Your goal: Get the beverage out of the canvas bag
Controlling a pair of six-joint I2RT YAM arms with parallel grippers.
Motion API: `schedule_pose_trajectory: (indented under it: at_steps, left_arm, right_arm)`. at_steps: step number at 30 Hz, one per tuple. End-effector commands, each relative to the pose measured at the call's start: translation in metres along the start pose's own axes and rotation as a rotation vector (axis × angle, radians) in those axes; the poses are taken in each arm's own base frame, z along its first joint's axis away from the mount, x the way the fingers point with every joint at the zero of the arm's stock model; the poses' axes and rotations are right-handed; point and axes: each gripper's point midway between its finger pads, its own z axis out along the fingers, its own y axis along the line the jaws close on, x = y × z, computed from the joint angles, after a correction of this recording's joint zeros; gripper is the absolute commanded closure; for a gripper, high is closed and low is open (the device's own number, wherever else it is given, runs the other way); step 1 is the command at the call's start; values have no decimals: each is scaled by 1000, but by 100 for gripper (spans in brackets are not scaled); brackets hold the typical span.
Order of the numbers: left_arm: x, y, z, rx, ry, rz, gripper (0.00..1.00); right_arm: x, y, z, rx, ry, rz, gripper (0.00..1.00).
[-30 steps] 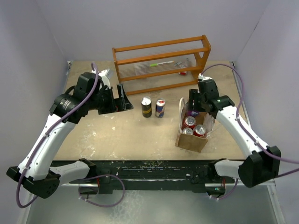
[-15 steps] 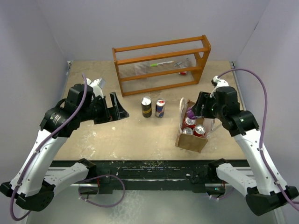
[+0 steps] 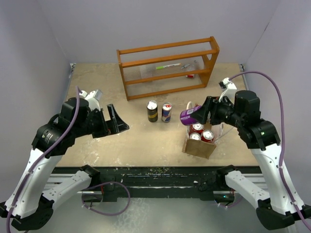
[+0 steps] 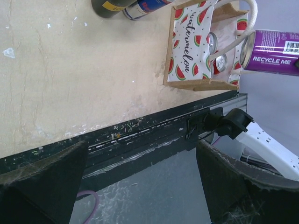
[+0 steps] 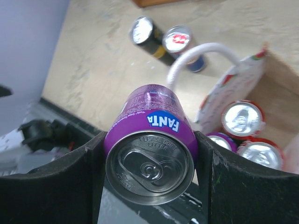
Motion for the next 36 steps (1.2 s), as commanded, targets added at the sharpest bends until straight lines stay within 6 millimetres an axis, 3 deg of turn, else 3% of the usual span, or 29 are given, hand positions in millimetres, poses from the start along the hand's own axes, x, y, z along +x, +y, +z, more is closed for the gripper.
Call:
schedule_pose_trajectory:
  at_steps: [1, 5, 8, 12, 19, 24, 29, 36]
  left_arm:
    - [3, 1, -5, 3, -3, -4, 1]
    - [3, 2, -6, -2, 0, 5, 1]
    - [2, 3, -4, -7, 2, 10, 1]
    - [-1, 2, 0, -9, 1, 17, 1]
    - [-11, 1, 4, -32, -11, 42, 1]
    - [-16, 3, 2, -59, -18, 58, 1]
    - [-18, 5, 4, -75, -15, 64, 1]
    - [-25, 6, 6, -105, -22, 85, 1]
  right_arm:
    - [-15, 57, -8, -312, -37, -58, 100]
    - [-10, 69, -4, -362, -14, -64, 100]
    - [4, 86, 10, -388, 44, -78, 100]
    - [29, 113, 38, -386, 123, -106, 100]
    - [56, 134, 99, -272, 201, -162, 100]
    - [74, 122, 146, -56, 253, -251, 100]
    - [90, 118, 183, 9, 293, -313, 100]
    - [101, 102, 220, 157, 321, -329, 100]
